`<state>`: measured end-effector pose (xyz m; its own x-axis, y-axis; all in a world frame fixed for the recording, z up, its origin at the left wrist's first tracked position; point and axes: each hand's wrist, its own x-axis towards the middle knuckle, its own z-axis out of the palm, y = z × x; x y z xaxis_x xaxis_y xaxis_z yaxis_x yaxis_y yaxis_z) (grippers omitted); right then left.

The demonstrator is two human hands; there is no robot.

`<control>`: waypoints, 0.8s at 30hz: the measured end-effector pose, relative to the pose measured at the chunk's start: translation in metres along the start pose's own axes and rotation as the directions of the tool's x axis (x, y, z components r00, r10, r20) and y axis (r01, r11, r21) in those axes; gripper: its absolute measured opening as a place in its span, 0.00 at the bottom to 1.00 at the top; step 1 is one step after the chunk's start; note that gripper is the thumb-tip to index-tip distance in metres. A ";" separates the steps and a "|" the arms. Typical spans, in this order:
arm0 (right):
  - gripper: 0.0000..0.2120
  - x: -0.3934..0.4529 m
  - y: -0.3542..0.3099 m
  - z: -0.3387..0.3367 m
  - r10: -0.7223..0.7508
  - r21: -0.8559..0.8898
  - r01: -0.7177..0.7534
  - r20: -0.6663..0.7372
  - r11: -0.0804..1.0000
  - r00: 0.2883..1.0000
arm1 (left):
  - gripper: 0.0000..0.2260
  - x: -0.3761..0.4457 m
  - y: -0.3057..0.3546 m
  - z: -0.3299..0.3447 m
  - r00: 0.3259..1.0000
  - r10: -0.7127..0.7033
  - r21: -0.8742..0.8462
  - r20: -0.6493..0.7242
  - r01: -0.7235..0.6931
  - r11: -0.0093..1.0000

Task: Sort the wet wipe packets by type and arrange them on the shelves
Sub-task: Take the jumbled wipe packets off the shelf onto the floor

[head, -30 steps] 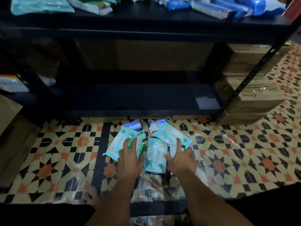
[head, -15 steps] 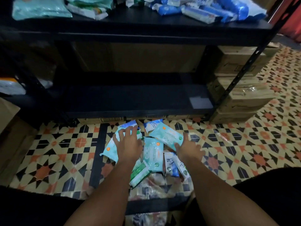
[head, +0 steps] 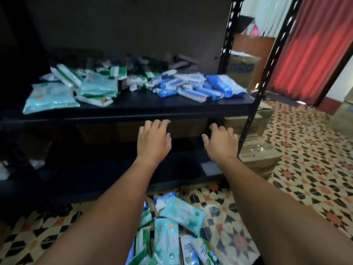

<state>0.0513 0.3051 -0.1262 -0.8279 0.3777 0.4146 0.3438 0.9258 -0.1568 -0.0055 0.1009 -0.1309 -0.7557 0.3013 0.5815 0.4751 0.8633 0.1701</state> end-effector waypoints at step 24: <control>0.50 0.200 -0.016 -0.016 -0.096 -0.114 0.149 0.380 0.982 0.920 | 0.32 0.219 -0.027 0.038 0.971 -0.018 -0.100 0.237 0.043 0.994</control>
<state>-0.1133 0.3655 -0.0265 -0.9630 0.2636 0.0554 0.2645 0.9643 0.0096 -0.2011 0.1595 -0.0380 -0.8493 0.3732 0.3735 0.4852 0.8305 0.2735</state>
